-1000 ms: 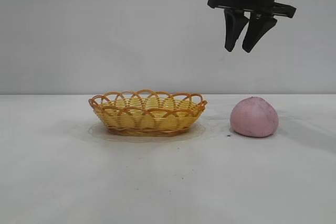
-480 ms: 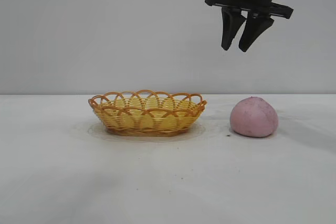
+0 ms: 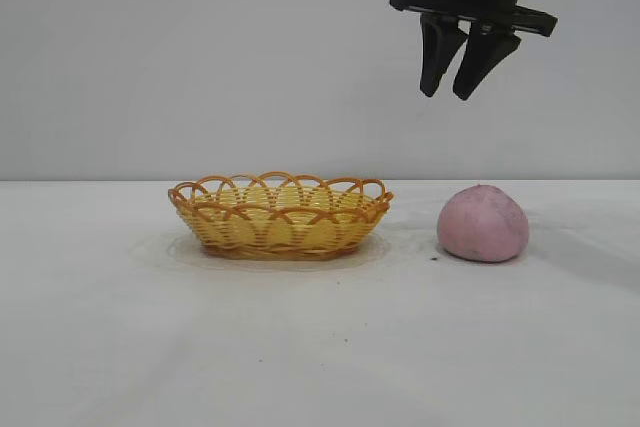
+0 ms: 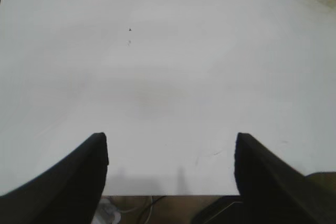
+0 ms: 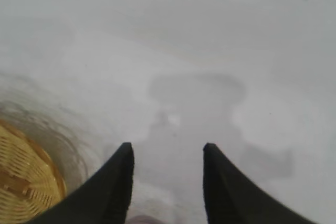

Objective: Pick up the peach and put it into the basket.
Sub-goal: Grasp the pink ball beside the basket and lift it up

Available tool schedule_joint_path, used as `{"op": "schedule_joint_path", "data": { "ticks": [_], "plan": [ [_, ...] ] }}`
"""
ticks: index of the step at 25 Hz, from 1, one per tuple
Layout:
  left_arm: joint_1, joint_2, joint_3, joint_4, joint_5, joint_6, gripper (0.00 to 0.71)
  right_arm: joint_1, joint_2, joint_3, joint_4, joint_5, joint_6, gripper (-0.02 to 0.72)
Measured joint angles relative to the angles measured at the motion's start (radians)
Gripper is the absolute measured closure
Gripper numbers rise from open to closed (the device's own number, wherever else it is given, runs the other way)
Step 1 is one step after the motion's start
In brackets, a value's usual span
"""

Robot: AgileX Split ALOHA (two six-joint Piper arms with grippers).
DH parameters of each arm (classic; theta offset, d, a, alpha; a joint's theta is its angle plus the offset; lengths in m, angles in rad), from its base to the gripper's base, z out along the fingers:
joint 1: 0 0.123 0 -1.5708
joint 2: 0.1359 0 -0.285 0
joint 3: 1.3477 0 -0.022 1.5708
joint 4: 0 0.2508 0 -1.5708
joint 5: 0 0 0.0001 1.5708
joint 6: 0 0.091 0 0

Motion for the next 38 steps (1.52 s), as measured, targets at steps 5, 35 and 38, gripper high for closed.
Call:
{"op": "schedule_joint_path", "data": {
  "ticks": [5, 35, 38],
  "plan": [
    [0.000, -0.082, 0.000, 0.000, 0.004, 0.004, 0.263, 0.000, 0.000, 0.000, -0.002, 0.003, -0.002, 0.429],
    [0.000, -0.085, 0.000, -0.002, 0.004, 0.010, 0.263, 0.089, 0.131, 0.041, -0.106, 0.317, -0.043, 0.658],
    [0.000, -0.085, 0.000, -0.002, 0.004, 0.010, 0.263, 0.089, 0.115, 0.039, -0.136, 0.317, -0.035, 0.703]
  ]
}}
